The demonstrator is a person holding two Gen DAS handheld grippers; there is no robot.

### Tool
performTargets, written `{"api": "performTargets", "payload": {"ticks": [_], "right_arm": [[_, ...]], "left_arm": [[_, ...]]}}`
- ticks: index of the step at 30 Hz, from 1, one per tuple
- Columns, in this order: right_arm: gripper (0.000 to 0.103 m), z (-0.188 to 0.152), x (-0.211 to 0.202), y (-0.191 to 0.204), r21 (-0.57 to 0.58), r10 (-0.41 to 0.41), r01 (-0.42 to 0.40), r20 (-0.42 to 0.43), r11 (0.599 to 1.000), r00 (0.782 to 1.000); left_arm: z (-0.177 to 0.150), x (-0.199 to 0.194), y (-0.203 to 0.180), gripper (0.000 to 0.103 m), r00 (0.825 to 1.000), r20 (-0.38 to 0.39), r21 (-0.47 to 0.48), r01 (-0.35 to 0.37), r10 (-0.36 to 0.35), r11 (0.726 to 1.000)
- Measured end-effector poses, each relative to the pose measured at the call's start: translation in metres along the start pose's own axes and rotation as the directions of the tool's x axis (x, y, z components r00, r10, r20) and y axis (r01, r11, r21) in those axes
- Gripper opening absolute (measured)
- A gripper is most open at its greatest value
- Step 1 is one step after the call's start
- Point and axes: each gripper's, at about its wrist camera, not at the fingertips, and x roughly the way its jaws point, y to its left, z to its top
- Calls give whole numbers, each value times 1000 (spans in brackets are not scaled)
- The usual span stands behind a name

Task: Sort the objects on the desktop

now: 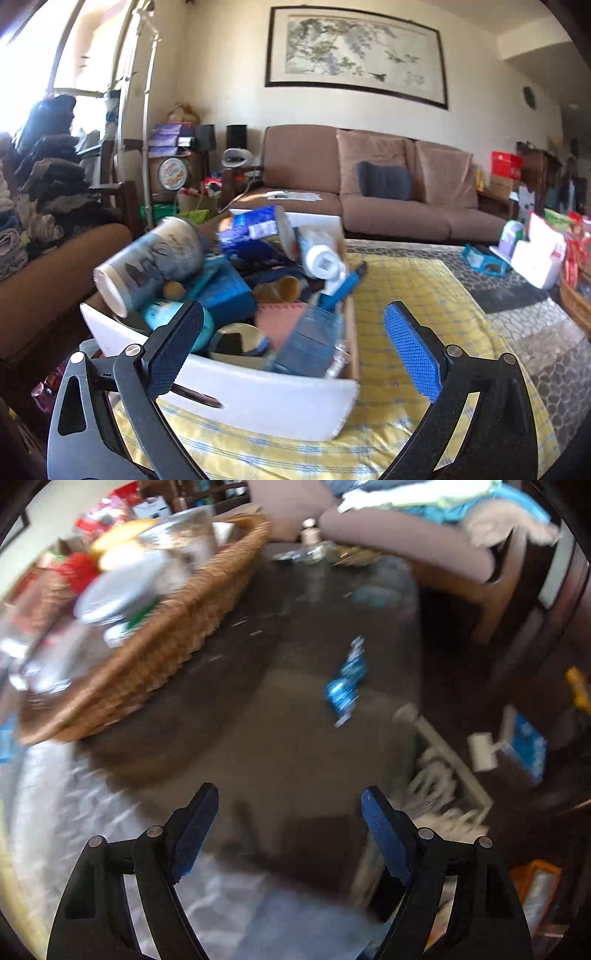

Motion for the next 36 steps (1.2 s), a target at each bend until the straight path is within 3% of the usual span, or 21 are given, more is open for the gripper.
{"api": "performTargets", "payload": {"ticks": [6, 9, 10, 11, 13, 14, 17, 20, 21, 23, 27, 30, 33, 36], "right_arm": [[82, 21, 23, 2, -46, -60, 68, 147, 997, 987], [66, 27, 25, 6, -74, -34, 47, 164, 996, 986], [56, 27, 25, 6, -79, -28, 41, 170, 996, 985], [36, 29, 25, 5, -80, -20, 35, 176, 996, 984], [13, 32, 26, 2, -71, 3, 10, 184, 997, 983], [7, 32, 26, -2, -58, 23, -12, 184, 998, 983], [7, 33, 21, -16, -16, 58, -55, 216, 998, 975], [7, 30, -6, -31, 9, 107, -115, 290, 993, 951], [7, 26, -22, -36, 6, 148, -159, 331, 987, 932], [7, 15, -61, -40, -72, 274, -269, 423, 960, 864], [7, -17, -141, -19, -317, 433, -302, 539, 899, 723], [7, -29, -179, 2, -390, 526, -359, 536, 848, 661], [7, -42, -207, 41, -446, 615, -429, 487, 786, 620], [7, -58, -220, 100, -500, 681, -479, 389, 721, 620]], "left_arm": [[-9, 9, -23, 99, 999, -20, 55, 28, -27, 998], [-12, 18, -24, 98, 998, -46, 39, 34, -33, 999], [-12, 22, -23, 98, 998, -57, 32, 34, -32, 999], [-13, 23, -22, 99, 997, -64, 24, 34, -33, 999], [-13, 25, -19, 98, 997, -74, 1, 38, -37, 999], [-12, 25, -17, 99, 996, -76, -7, 39, -39, 999], [-7, 19, -12, 98, 997, -65, -24, 43, -44, 999], [0, 7, -6, 98, 998, -37, -43, 51, -53, 998], [2, 3, -5, 98, 998, -28, -50, 55, -57, 997], [7, -5, -4, 98, 998, -11, -56, 65, -66, 996], [10, -16, -9, 99, 997, 3, -32, 80, -80, 996], [14, -25, -12, 99, 995, 14, -35, 100, -99, 994], [22, -28, -24, 99, 994, -5, -15, 108, -109, 994], [33, -18, -44, 99, 987, -66, -15, 145, -146, 989]]}}
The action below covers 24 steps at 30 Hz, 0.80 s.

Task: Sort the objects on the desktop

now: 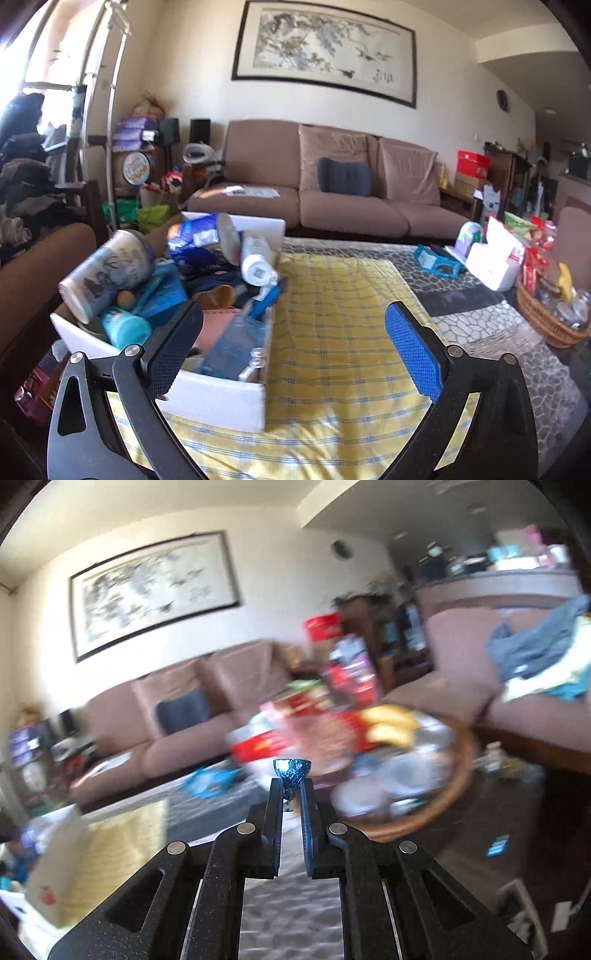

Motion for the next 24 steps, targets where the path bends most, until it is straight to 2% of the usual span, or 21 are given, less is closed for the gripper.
{"api": "performTargets", "payload": {"ticks": [2, 5, 7, 10, 14, 17, 18, 20, 22, 24], "right_arm": [[7, 1, 20, 29, -37, 24, -25, -46, 999, 999], [7, -15, 48, 60, -69, 66, -75, -124, 995, 990], [7, -28, 66, 74, -79, 79, -96, -196, 992, 977], [8, -42, 79, 87, -118, 46, -79, -262, 990, 964], [8, -51, 98, 81, -129, 3, -47, -322, 991, 947], [8, -54, 122, 56, -86, -31, -3, -390, 996, 920], [8, -58, 131, 51, -97, -62, 23, -421, 995, 905], [8, -65, 144, 44, -109, -77, 29, -464, 994, 883], [8, -70, 156, 38, -124, -83, 24, -500, 992, 862], [8, -71, 161, 31, -106, -46, -10, -515, 994, 856]], "left_arm": [[8, 11, -15, 99, 997, -48, -22, 53, -54, 998], [30, 30, -47, 102, 979, -95, -58, 175, -180, 983], [46, 47, -78, 102, 969, -126, -21, 209, -210, 978], [63, 87, -136, 102, 948, -195, 36, 261, -250, 965], [58, 158, -229, 102, 930, -269, 160, 299, -250, 941], [40, 230, -310, 102, 864, -442, 278, 386, -240, 879], [33, 252, -333, 102, 863, -458, 315, 383, -215, 868], [19, 297, -374, 102, 883, -446, 379, 332, -144, 864], [11, 337, -406, 102, 904, -418, 398, 269, -88, 877], [8, 371, -430, 102, 925, -377, 406, 213, -49, 889]]}}
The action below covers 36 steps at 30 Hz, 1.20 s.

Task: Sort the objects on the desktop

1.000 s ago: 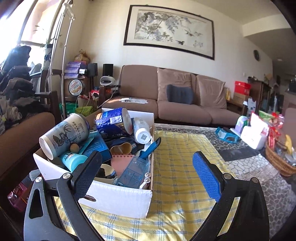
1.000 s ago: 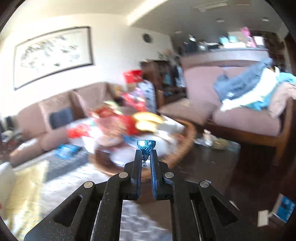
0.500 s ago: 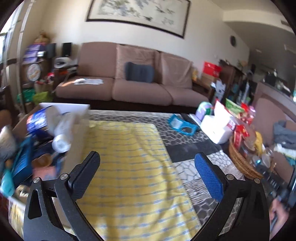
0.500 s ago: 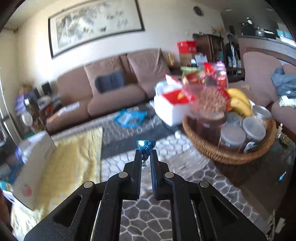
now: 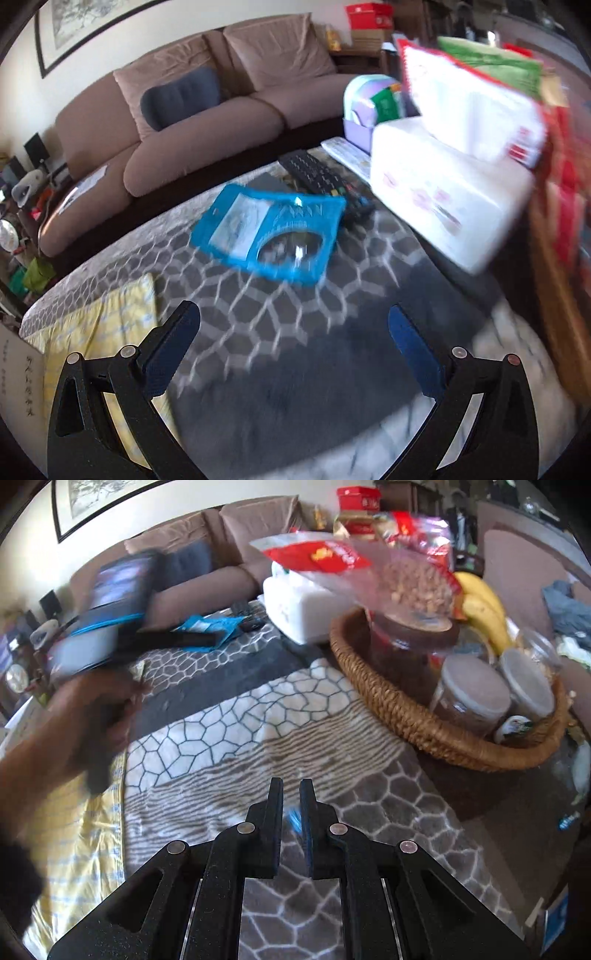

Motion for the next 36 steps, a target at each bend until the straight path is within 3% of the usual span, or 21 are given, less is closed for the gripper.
{"api": "performTargets", "payload": {"ticks": [5, 6, 7, 8, 9, 12, 16, 20, 23, 25, 27, 28, 32, 34, 36], "right_arm": [[8, 4, 15, -12, -36, 15, -16, -20, 999, 1000], [8, 2, 22, -15, -30, 20, -21, -35, 999, 999], [8, 0, 28, -17, -22, 15, -16, -50, 1000, 999], [8, -2, 36, -20, -4, 16, -17, -77, 1000, 997], [8, -2, 42, -22, 16, 24, -23, -95, 1000, 995], [8, -1, 46, -21, 35, 55, -52, -109, 998, 992], [8, 3, 29, -16, 2, 62, -62, -65, 998, 996], [8, 5, 25, -13, 25, 75, -74, -59, 997, 995], [8, 5, 22, -3, 22, 94, -93, -58, 995, 994], [8, 5, 19, 10, -5, 117, -117, -61, 993, 991], [8, 2, 15, 26, -53, 123, -126, -55, 991, 991], [8, 0, 13, 33, -66, 128, -132, -60, 989, 990], [8, -10, 4, 53, -37, 222, -226, -82, 973, 972], [8, -16, 1, 68, -52, 258, -265, -106, 963, 960], [8, -23, 1, 87, -75, 294, -307, -149, 949, 944]], "left_arm": [[27, 72, -26, 100, 988, -6, 74, -151, 152, 986], [27, 82, -27, 90, 988, -17, 69, -150, 151, 986], [26, 93, -26, 72, 990, -45, 64, -133, 136, 989], [24, 98, -24, 67, 994, -61, 48, -92, 95, 995], [25, 97, -21, 52, 996, -52, 32, -68, 70, 997], [21, 79, -17, 25, 998, -9, 43, -57, 58, 997], [6, 30, -5, 15, 996, 78, 97, -52, 44, 994], [-17, -37, 32, 12, 995, 75, 40, 63, -66, 997], [-52, -101, 69, 12, 983, 44, -9, 178, -177, 984], [-91, -150, 91, 12, 976, 20, 13, 215, -215, 977], [-132, -188, 112, 12, 976, -4, 20, 217, -217, 976], [-154, -204, 127, 6, 973, -21, -4, 230, -230, 973], [-226, -250, 191, 6, 962, -77, -208, 242, -262, 948], [-264, -271, 218, 6, 960, -99, -315, 219, -261, 924], [-296, -282, 231, 6, 962, -161, -332, 157, -220, 930]]}}
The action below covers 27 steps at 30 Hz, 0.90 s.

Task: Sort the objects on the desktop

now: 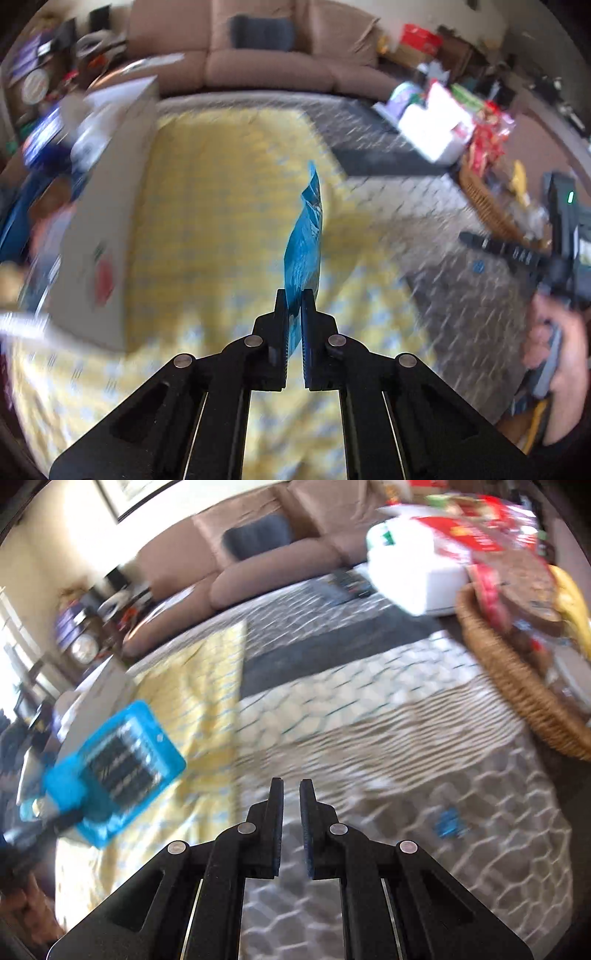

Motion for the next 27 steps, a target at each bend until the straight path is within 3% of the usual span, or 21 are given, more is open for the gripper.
{"api": "performTargets", "payload": {"ticks": [4, 8, 11, 13, 14, 15, 16, 20, 24, 25, 26, 27], "right_arm": [[8, -24, 21, 52, -100, 112, -126, -135, 987, 985], [8, -59, 42, 105, -232, 101, -156, -233, 960, 967], [8, -84, 55, 131, -306, 90, -182, -293, 935, 952], [8, -97, 63, 138, -331, 84, -199, -331, 923, 940], [8, -101, 66, 141, -343, 70, -193, -339, 919, 938], [8, -105, 69, 143, -360, 52, -183, -343, 915, 938], [8, -108, 72, 143, -376, 43, -180, -346, 909, 937], [8, -106, 71, 138, -379, 51, -190, -347, 906, 937], [9, -103, 65, 128, -382, 42, -175, -332, 907, 942], [21, -103, 59, 128, -397, 26, -151, -305, 905, 952], [44, -98, 52, 124, -416, 6, -119, -263, 902, 965], [55, -95, 44, 119, -426, -15, -79, -212, 901, 977]], "left_arm": [[-56, -14, 41, 7, 996, -89, -95, -19, 10, 995], [-82, -29, 53, 13, 996, -64, -110, -67, 60, 992], [-87, -37, 54, 34, 996, -55, -107, -70, 65, 992], [-86, -42, 54, 55, 997, -31, -81, -77, 74, 994], [-82, -43, 55, 62, 994, -12, -68, -108, 108, 992], [-78, -42, 55, 79, 990, 1, -65, -141, 142, 988], [-72, -38, 56, 88, 984, 9, -65, -178, 178, 982], [-55, -14, 47, 88, 982, -12, -17, -189, 189, 982], [-53, 7, 33, 89, 963, 12, 57, -269, 269, 961], [-52, 15, 29, 89, 958, 9, 76, -285, 285, 955], [-50, 20, 28, 89, 955, 6, 87, -297, 297, 951], [-49, 26, 29, 89, 950, 3, 94, -310, 311, 946]]}}
